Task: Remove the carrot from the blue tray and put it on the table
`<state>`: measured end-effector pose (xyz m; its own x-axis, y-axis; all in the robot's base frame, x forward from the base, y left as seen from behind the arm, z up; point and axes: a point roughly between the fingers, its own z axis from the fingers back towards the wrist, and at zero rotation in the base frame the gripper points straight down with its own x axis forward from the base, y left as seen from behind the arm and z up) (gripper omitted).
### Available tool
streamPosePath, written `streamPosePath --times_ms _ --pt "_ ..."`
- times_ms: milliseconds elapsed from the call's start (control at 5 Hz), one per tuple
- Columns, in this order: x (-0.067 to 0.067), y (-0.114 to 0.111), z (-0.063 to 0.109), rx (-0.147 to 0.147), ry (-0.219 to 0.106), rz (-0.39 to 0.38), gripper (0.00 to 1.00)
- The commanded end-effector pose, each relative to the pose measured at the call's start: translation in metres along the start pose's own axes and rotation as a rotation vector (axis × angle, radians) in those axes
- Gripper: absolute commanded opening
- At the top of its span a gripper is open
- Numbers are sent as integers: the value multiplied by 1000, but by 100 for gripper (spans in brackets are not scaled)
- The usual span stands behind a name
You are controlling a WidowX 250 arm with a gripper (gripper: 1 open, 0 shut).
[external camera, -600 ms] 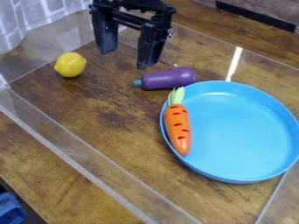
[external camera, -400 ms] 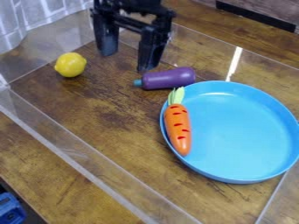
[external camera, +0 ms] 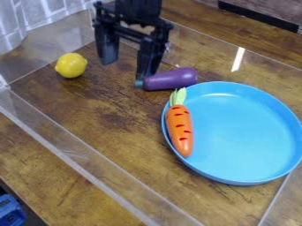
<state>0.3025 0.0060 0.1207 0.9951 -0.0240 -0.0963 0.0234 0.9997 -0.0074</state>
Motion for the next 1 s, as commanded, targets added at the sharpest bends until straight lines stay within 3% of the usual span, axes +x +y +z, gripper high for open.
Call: streamPosePath --times_ms 0,800 --pt "11 10 23 -10 -71 14 100" --pt "26 18 11 -28 -55 0 100"
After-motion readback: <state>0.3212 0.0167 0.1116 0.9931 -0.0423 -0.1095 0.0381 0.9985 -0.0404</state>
